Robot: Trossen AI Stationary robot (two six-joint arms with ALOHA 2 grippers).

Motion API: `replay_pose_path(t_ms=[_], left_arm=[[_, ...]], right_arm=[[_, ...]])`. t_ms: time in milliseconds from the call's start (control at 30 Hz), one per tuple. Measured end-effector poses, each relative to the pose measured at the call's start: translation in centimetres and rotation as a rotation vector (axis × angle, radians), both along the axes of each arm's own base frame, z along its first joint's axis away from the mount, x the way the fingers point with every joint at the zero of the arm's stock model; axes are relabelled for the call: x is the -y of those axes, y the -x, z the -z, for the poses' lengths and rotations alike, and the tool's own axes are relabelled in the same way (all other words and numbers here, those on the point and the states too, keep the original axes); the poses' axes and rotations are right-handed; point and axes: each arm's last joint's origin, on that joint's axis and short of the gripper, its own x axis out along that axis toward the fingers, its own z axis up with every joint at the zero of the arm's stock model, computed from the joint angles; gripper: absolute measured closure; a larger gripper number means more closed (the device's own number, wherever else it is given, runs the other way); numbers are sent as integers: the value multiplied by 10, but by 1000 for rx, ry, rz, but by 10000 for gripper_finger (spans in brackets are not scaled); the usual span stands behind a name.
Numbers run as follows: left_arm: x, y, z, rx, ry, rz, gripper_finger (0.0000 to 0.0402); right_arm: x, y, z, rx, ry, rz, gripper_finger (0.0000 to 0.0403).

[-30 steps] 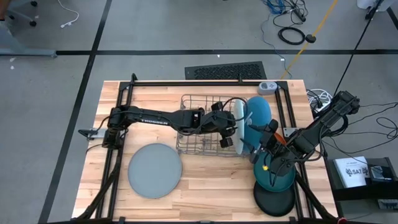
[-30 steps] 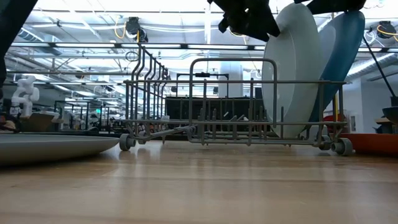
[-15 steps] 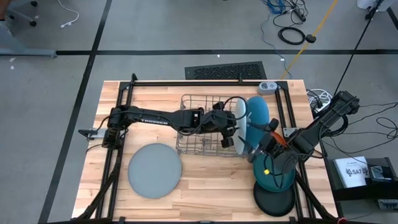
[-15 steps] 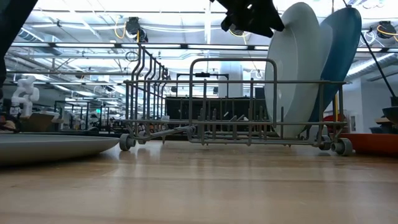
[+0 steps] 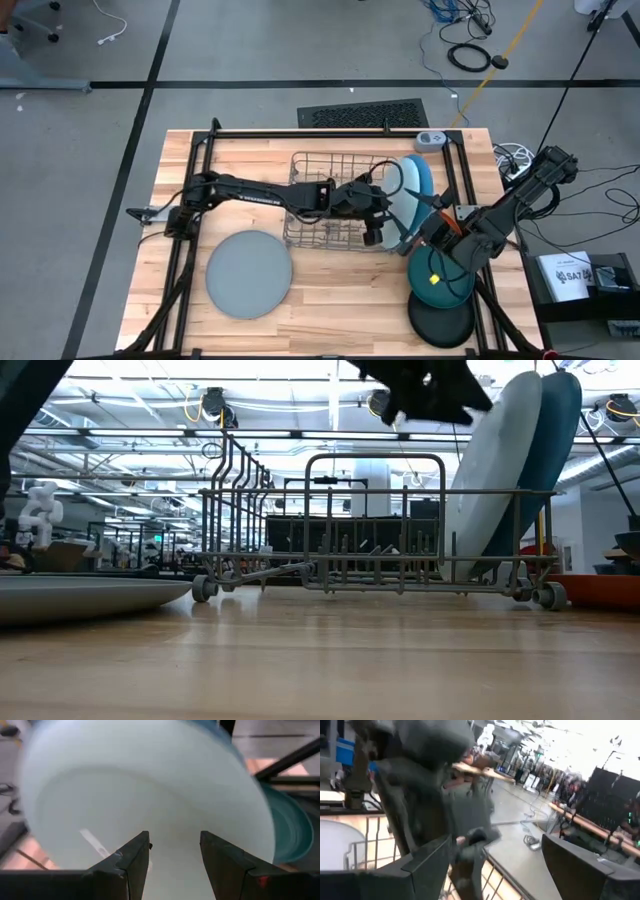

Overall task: Sort dishes
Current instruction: Put the gray plate into the dish rack

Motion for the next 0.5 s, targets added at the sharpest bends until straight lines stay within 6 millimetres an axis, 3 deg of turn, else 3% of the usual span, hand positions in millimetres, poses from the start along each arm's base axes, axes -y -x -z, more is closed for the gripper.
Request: replay_pose_path(t_ms=[133, 233, 400, 500], left_arm=[[0, -1, 14, -72, 5, 2, 224], [-1, 5, 10, -107, 2, -1, 224], [10, 30, -26, -127, -70, -11, 224], [31, 52, -52, -129, -188, -32, 224]], right_arm=[[-5, 2, -8, 11, 8, -25, 103], [-10, 5, -12, 18, 9, -51, 103], [-17, 10, -14, 15, 20, -91, 103], [-20, 13, -17, 22, 18, -107, 103]])
